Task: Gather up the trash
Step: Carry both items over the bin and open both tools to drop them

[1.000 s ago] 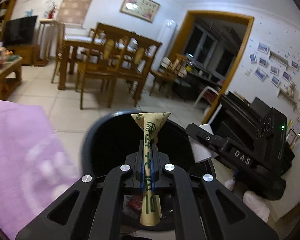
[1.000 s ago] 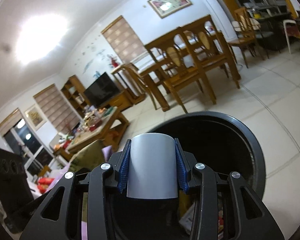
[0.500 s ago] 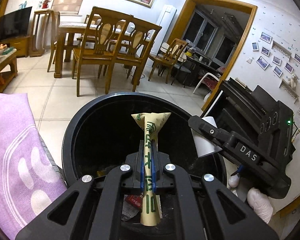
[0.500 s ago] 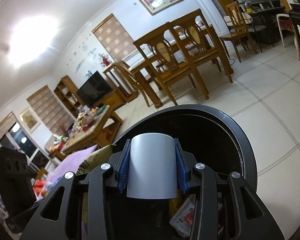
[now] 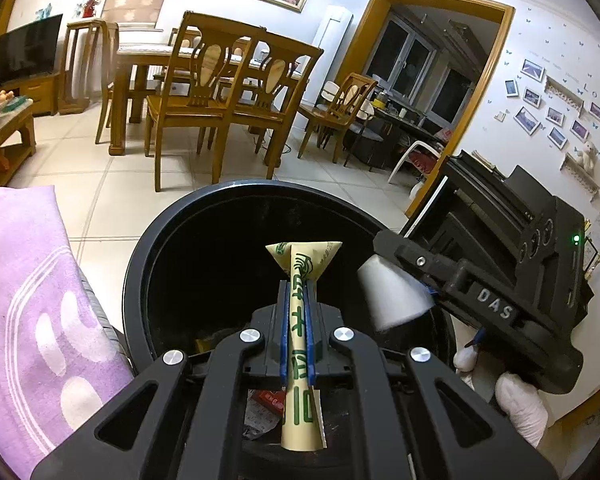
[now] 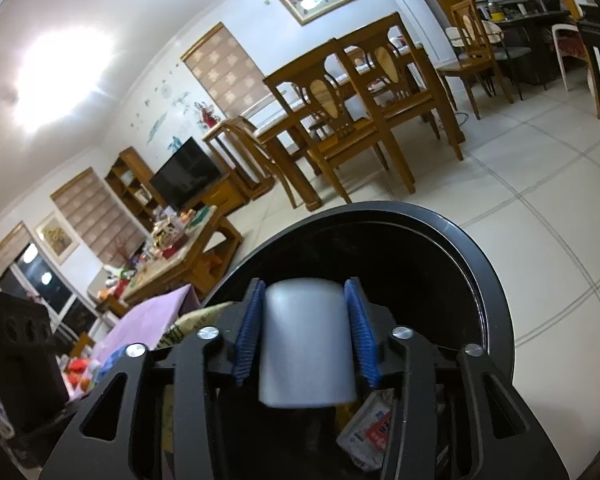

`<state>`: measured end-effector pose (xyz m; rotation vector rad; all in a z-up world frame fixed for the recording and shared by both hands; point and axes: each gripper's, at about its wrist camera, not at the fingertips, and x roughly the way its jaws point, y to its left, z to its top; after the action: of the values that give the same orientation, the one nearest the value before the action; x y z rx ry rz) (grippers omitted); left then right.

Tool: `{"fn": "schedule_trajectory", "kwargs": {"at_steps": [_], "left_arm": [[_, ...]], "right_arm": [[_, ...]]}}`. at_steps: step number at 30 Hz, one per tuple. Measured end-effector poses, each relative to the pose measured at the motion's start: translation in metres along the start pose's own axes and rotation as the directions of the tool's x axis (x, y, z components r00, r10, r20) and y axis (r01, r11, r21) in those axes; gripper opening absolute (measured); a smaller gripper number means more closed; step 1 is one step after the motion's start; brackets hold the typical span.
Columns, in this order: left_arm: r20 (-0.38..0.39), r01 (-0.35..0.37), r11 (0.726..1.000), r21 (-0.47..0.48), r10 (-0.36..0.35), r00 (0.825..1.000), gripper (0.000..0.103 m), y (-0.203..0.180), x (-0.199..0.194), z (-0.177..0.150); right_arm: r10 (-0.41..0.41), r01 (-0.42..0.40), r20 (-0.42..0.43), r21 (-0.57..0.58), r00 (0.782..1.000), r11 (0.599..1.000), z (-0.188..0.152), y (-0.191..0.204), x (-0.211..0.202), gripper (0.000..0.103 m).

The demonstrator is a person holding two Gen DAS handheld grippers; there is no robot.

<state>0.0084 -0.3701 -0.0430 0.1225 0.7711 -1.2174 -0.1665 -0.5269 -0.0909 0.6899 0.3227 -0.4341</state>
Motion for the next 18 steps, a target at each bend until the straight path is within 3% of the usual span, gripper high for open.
{"fn": "schedule_trajectory", "kwargs": {"at_steps": [2, 4, 6, 9, 13, 15, 18], "left_arm": [[-0.002, -0.008, 1.0, 0.006, 0.008, 1.0, 0.009, -0.003, 0.001, -0.001], [0.0, -0.016, 1.0, 0.008, 0.016, 1.0, 0.018, -0.006, 0.002, -0.001], [0.02, -0.031, 0.999, 0.014, 0.031, 0.999, 0.052, -0.009, -0.001, -0.001], [0.079, -0.047, 0.999, 0.025, 0.045, 0.996, 0.081, -0.013, -0.011, -0.002], [0.099, -0.062, 0.998, 0.027, 0.059, 0.993, 0.096, -0.014, -0.014, -0.003], [0.106, -0.063, 0.998, 0.02, 0.06, 0.993, 0.098, -0.011, -0.015, -0.003], [0.097, -0.061, 0.998, 0.006, 0.06, 0.993, 0.098, -0.008, -0.015, -0.004]], "right_arm": [[0.005, -0.005, 0.007, 0.004, 1.0, 1.0, 0.0, -0.002, 0.0, 0.059], [0.008, -0.008, 0.014, 0.002, 1.0, 1.0, 0.0, -0.003, -0.001, 0.064], [0.009, -0.009, 0.021, -0.003, 1.0, 1.0, 0.001, -0.004, -0.002, 0.067], [0.018, -0.018, 0.029, -0.008, 0.999, 1.0, 0.002, -0.004, -0.005, 0.068], [0.018, -0.017, 0.046, -0.013, 0.999, 1.0, 0.002, -0.001, -0.009, 0.078], [0.023, -0.023, 0.067, -0.002, 0.998, 1.0, 0.003, -0.002, -0.012, 0.081], [0.03, -0.032, 0.09, 0.021, 0.995, 0.999, 0.005, -0.003, -0.017, 0.098]]}}
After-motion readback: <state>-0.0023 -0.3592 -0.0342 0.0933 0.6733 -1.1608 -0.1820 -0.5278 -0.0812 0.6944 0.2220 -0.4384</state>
